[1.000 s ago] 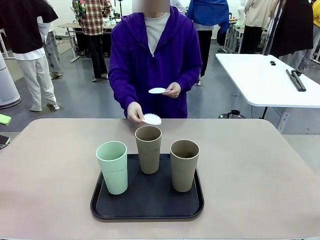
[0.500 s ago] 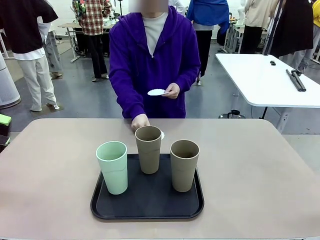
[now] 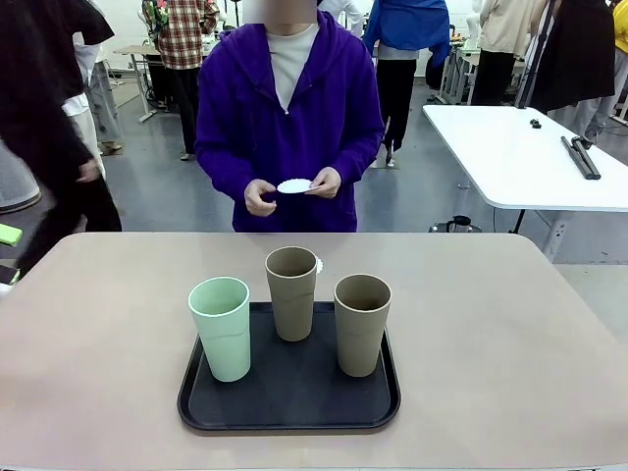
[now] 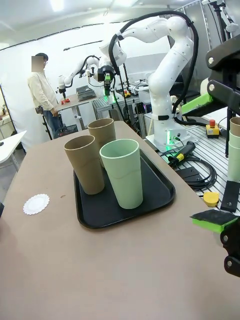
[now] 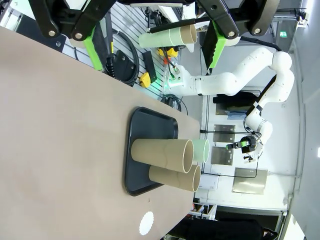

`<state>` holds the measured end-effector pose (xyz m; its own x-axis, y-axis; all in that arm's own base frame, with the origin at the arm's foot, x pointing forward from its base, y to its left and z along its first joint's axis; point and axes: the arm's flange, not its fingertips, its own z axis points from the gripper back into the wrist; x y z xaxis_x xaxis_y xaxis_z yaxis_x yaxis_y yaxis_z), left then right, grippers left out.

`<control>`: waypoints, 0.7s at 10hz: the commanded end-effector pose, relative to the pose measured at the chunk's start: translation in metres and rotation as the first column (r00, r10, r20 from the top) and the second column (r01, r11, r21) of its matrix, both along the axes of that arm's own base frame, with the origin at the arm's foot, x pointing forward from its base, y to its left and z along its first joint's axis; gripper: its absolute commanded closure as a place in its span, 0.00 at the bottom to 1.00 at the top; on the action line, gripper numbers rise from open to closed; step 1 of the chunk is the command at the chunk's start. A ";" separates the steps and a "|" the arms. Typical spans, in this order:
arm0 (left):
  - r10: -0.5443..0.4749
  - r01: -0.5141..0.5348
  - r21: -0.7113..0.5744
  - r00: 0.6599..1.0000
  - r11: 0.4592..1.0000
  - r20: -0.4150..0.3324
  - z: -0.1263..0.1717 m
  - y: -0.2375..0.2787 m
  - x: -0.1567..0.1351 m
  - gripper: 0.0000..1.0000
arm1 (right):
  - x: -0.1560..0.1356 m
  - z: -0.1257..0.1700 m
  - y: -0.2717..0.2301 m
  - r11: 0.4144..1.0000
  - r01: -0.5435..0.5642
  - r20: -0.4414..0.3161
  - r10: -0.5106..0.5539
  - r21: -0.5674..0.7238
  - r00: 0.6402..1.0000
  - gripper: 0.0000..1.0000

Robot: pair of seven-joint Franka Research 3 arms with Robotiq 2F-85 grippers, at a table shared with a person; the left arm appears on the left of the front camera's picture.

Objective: Place coasters on the table and set cups on them.
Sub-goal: Pick up one Reusable plastic cup and place it on a coaster set by the human.

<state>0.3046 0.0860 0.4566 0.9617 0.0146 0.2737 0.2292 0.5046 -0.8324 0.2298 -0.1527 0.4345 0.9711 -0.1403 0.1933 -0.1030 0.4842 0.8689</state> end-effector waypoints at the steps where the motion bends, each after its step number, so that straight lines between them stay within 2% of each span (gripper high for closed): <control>1: -0.001 0.001 -0.009 1.000 1.000 0.009 -0.001 0.002 -0.001 0.00 | 0.000 0.001 0.000 1.000 0.001 0.002 -0.001 0.009 1.000 0.00; 7: -0.001 0.001 -0.009 1.000 1.000 0.009 -0.001 0.002 -0.001 0.00 | 0.000 0.001 0.000 1.000 0.001 0.002 -0.001 0.009 1.000 0.00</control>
<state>0.3046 0.0861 0.4566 0.9617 0.0147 0.2737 0.2292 0.5046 -0.8324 0.2298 -0.1527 0.4345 0.9711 -0.1403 0.1932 -0.1030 0.4842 0.8689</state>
